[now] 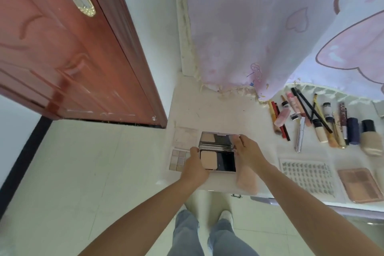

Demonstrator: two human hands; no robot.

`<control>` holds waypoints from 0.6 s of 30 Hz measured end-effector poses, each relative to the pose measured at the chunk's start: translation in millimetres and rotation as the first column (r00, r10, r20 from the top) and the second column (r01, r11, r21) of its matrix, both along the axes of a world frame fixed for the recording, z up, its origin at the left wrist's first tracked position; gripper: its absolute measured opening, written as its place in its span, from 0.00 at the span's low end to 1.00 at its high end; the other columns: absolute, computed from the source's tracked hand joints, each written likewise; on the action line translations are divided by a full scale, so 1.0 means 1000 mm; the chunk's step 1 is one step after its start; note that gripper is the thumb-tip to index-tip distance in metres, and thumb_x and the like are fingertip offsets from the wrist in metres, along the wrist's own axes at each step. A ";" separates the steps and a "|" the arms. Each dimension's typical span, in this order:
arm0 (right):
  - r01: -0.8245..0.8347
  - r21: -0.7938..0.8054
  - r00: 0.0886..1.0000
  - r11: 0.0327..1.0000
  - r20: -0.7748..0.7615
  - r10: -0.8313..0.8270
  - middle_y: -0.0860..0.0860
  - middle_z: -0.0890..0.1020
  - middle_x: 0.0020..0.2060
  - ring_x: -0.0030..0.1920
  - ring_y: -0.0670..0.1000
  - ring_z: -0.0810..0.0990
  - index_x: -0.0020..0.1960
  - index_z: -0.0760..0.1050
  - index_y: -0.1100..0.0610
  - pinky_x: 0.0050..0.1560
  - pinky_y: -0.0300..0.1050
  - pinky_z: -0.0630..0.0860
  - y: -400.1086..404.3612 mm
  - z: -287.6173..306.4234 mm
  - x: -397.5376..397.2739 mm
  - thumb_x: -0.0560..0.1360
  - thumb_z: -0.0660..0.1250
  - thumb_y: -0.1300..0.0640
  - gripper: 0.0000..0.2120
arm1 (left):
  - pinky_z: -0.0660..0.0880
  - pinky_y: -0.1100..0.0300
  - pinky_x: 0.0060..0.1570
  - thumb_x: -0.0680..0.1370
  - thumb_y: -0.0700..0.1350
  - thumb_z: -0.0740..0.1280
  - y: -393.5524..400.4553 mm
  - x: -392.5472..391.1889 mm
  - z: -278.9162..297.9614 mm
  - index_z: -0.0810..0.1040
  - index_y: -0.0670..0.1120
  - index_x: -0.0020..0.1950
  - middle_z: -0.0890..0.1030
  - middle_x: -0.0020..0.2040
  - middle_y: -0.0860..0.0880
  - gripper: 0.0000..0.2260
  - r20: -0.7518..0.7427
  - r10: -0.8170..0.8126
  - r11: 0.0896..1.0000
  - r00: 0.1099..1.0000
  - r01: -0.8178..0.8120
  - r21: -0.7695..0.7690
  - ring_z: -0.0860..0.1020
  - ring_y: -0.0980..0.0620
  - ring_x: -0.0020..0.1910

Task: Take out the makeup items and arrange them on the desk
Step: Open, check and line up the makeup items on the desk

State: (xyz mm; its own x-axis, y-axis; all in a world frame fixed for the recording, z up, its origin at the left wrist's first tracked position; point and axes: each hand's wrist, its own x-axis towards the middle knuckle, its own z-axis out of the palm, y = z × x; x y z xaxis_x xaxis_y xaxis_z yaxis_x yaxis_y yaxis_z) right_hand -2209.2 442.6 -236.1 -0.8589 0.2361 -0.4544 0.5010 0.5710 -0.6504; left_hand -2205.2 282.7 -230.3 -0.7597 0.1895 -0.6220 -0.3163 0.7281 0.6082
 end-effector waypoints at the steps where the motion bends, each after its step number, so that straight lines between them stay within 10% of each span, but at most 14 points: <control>1: -0.016 0.011 1.000 1.000 0.009 0.016 0.55 0.74 0.42 0.45 0.53 0.73 0.48 0.70 0.61 0.47 0.41 0.66 0.001 0.001 -0.002 0.81 0.49 0.54 0.14 | 0.69 0.59 0.40 0.74 0.38 0.66 0.002 0.003 0.000 0.60 0.41 0.63 0.77 0.55 0.42 0.21 -0.016 -0.007 0.999 1.000 0.007 -0.032 0.74 0.48 0.46; 11: -0.103 0.070 0.988 0.992 0.126 0.094 0.51 0.65 0.25 0.28 0.48 0.65 0.27 0.58 0.57 0.29 0.36 0.60 0.014 0.006 -0.019 0.80 0.52 0.51 0.23 | 0.73 0.56 0.53 0.76 0.36 0.62 0.025 0.015 0.013 0.66 0.40 0.62 0.76 0.58 0.41 0.15 -0.035 -0.137 0.928 0.990 0.116 -0.355 0.75 0.43 0.58; 18: -0.249 0.077 0.957 0.965 0.173 0.233 0.52 0.70 0.33 0.34 0.47 0.69 0.34 0.66 0.58 0.40 0.38 0.65 0.023 0.016 -0.013 0.81 0.50 0.52 0.19 | 0.72 0.58 0.56 0.78 0.37 0.61 0.030 0.021 0.020 0.67 0.41 0.64 0.76 0.59 0.44 0.15 -0.057 -0.450 0.742 0.891 0.338 -0.580 0.77 0.46 0.58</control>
